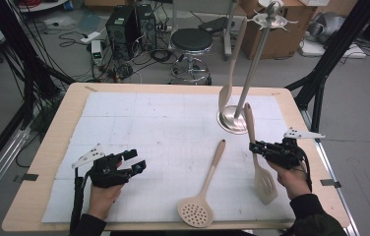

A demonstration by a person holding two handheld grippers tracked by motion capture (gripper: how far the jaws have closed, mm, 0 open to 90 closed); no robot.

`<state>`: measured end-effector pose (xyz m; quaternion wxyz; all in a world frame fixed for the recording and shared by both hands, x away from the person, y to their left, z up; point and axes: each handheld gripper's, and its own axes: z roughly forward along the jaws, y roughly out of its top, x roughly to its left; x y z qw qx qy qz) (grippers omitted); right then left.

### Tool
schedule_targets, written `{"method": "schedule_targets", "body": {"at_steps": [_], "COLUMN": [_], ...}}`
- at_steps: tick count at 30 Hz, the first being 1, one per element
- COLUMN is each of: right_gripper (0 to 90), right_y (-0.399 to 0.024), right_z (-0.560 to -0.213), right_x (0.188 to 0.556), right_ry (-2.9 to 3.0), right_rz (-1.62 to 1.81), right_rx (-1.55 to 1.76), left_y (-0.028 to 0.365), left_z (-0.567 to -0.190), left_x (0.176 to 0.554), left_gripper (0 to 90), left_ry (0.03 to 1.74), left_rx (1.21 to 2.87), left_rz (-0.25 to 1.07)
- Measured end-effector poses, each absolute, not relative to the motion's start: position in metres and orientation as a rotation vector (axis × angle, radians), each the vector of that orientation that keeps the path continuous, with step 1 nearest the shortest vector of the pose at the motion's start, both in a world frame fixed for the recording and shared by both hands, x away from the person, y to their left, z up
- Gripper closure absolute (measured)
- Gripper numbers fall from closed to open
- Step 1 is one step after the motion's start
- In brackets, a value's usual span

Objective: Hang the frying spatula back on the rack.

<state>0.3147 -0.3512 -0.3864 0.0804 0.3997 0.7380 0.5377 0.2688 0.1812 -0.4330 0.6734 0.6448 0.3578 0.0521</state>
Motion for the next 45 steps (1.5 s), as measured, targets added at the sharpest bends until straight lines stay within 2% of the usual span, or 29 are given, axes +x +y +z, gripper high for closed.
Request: {"method": "schedule_targets", "body": {"at_steps": [13,45], "right_gripper": [77.0,76.9], "right_y": [-0.361,-0.349], "right_z": [-0.372,-0.321], "right_x": [0.322,0.328], "right_ry": [2.057,1.904], "right_rz": [1.738,1.820], "right_rx": [1.218,1.104], "left_y": [0.181,0.181], "left_z": [-0.433,-0.433], "left_x": [0.269,0.268], "left_gripper": [29.5,29.5], "left_ry": [0.804,0.805], "left_rx": [1.454,1.449], "left_rz": [0.116,0.118]}}
